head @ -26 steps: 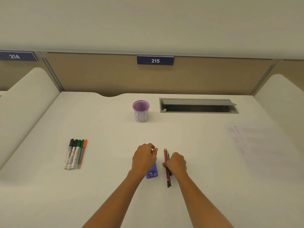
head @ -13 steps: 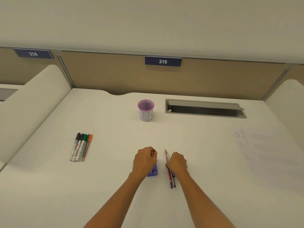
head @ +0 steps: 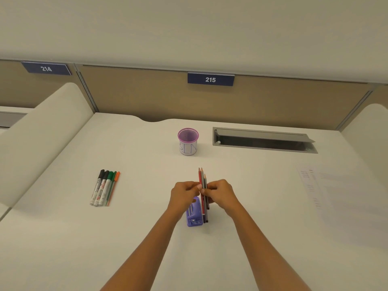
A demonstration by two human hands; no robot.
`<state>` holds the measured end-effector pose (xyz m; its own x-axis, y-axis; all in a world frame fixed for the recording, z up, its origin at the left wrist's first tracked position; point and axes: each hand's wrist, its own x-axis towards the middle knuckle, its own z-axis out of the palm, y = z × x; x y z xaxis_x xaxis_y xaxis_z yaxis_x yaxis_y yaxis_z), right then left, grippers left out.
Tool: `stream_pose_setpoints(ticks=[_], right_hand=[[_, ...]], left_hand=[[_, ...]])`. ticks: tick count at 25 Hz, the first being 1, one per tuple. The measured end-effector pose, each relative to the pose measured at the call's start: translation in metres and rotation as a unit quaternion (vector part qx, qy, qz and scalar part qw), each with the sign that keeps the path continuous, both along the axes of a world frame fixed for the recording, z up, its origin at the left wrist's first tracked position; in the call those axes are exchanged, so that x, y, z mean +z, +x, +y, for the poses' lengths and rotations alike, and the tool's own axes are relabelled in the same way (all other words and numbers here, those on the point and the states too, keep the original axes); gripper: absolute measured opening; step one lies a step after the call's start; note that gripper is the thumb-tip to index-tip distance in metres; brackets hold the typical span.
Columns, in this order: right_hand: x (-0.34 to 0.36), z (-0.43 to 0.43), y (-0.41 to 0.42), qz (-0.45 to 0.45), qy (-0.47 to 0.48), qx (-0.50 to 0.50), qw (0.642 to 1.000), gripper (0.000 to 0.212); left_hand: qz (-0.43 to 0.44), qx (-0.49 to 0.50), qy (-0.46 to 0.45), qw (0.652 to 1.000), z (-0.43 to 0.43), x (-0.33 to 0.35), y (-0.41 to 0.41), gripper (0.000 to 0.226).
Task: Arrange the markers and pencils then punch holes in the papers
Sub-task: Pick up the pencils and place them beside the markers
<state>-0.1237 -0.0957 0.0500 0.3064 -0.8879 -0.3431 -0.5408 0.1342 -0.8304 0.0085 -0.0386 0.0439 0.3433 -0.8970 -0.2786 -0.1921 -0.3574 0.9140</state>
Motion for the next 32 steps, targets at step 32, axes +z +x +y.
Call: stream_pose_setpoints(ticks=[32], right_hand=[[-0.063,0.051,0.151,-0.183,-0.140,0.029,0.973,0.024]], left_hand=[[0.071,0.117,-0.095,0.986,0.056,-0.035,0.131,0.026]])
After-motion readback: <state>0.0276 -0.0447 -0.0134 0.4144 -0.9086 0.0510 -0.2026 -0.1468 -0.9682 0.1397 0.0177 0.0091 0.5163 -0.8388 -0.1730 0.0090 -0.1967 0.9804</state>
